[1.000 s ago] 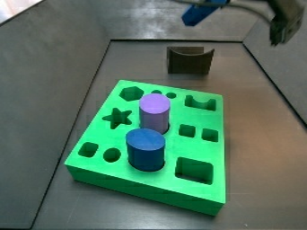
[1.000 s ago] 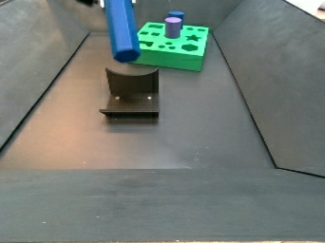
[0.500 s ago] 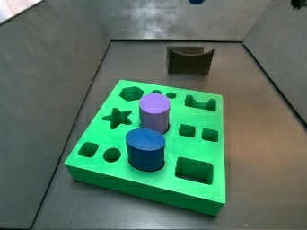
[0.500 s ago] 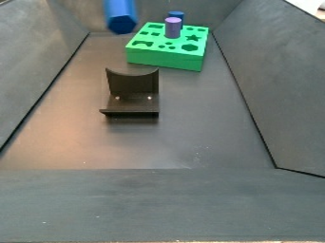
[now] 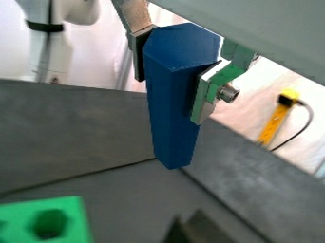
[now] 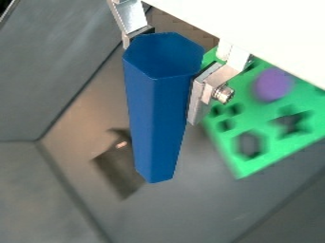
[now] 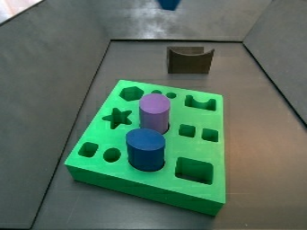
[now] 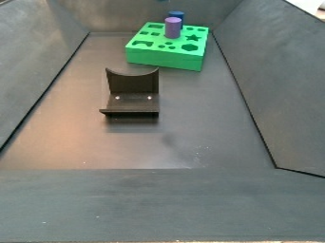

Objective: Pick up the hexagon object. Move up. Place the hexagon object on the fixture. Regrasp the hexagon object. Move to above the board. Insert the hexagon object.
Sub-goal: Move to above the board.

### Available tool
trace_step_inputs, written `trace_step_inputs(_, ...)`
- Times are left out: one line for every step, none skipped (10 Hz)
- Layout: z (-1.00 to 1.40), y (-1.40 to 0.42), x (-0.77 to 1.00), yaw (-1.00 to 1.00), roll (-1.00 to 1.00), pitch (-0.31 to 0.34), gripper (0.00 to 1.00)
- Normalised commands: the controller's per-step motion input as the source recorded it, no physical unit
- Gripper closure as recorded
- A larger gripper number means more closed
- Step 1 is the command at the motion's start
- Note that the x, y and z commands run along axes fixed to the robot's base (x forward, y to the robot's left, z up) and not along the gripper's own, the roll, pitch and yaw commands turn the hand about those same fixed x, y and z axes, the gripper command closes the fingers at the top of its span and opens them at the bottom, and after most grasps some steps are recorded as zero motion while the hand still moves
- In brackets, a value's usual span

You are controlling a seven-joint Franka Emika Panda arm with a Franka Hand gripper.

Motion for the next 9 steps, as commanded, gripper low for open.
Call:
trace_step_inputs(0.35,-0.59,-0.87,-0.12,-1.0,-0.222,1.0)
trace_step_inputs(0.27,-0.42,-0.71,-0.12,-1.0,-0.229,1.0)
trace_step_inputs(0.11,-0.11,-0.37,-0.13,-1.0,-0.245,1.0)
trace_step_inputs(0.03,0.02,-0.22,-0.14,-1.0,-0.254,1.0)
trace_step_inputs(0.01,0.06,-0.16,-0.14,-1.0,-0.254,1.0)
trace_step_inputs(0.02,0.05,-0.14,-0.14,-1.0,-0.274,1.0)
trace_step_inputs(0.0,0.05,-0.13,-0.13,-0.95,-0.285,1.0)
trace_step_inputs(0.01,0.06,-0.12,-0.08,-0.67,-0.223,1.0)
trace_step_inputs(0.01,0.05,-0.11,-0.06,-0.53,-0.196,1.0)
